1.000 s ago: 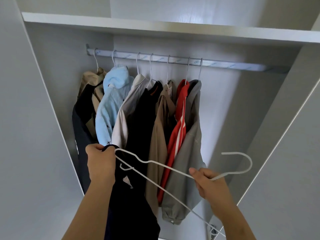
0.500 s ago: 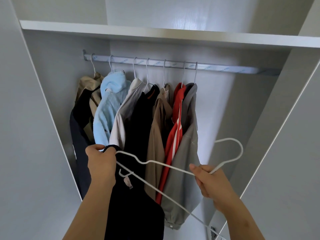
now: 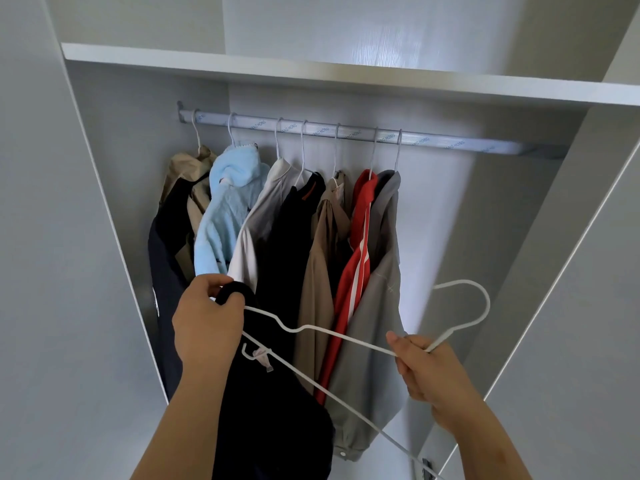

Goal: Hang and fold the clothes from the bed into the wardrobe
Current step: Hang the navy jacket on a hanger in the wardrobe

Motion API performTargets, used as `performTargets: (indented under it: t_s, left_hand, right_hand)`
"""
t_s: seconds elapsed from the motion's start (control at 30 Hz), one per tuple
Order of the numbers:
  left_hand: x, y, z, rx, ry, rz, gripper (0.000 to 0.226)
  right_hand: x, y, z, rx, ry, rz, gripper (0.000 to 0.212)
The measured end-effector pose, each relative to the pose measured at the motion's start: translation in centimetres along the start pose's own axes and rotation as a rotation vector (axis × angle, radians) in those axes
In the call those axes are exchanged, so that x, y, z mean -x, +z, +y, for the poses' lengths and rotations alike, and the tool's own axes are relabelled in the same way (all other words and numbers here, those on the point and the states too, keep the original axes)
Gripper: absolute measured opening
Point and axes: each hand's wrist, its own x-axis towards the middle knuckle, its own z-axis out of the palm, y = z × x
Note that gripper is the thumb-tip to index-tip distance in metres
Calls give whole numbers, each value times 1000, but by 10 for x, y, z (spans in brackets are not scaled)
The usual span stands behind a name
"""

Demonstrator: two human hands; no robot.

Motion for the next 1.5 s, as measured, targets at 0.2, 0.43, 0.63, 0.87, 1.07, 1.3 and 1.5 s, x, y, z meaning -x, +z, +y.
performTargets:
  t_s: [0.2, 0.43, 0.63, 0.87, 1.07, 1.3, 1.5]
  left_hand:
    - [-1, -2, 4, 22, -5, 29, 19]
    - [3, 2, 7, -149, 75, 5, 18]
    - [9, 10, 10, -241, 175, -65, 20]
    - [25, 24, 11, -116, 271, -176, 22]
    - [49, 36, 12, 39, 341, -418, 37]
    - [46, 37, 11, -66, 614, -655, 25]
    - [22, 33, 20, -538, 1035, -523, 35]
  right_hand:
    - [2, 2, -5, -24, 2, -10, 62]
    - [0, 5, -9, -16, -2, -48, 53]
    - [-1, 10, -13, -33, 19, -59, 47]
    - [-1, 31, -17, -117, 1, -102, 49]
    - [-2, 48, -17, -164, -7, -125, 61]
    - [-7, 46, -13, -243, -41, 33, 51]
    - [-14, 37, -16, -76, -210, 70, 50]
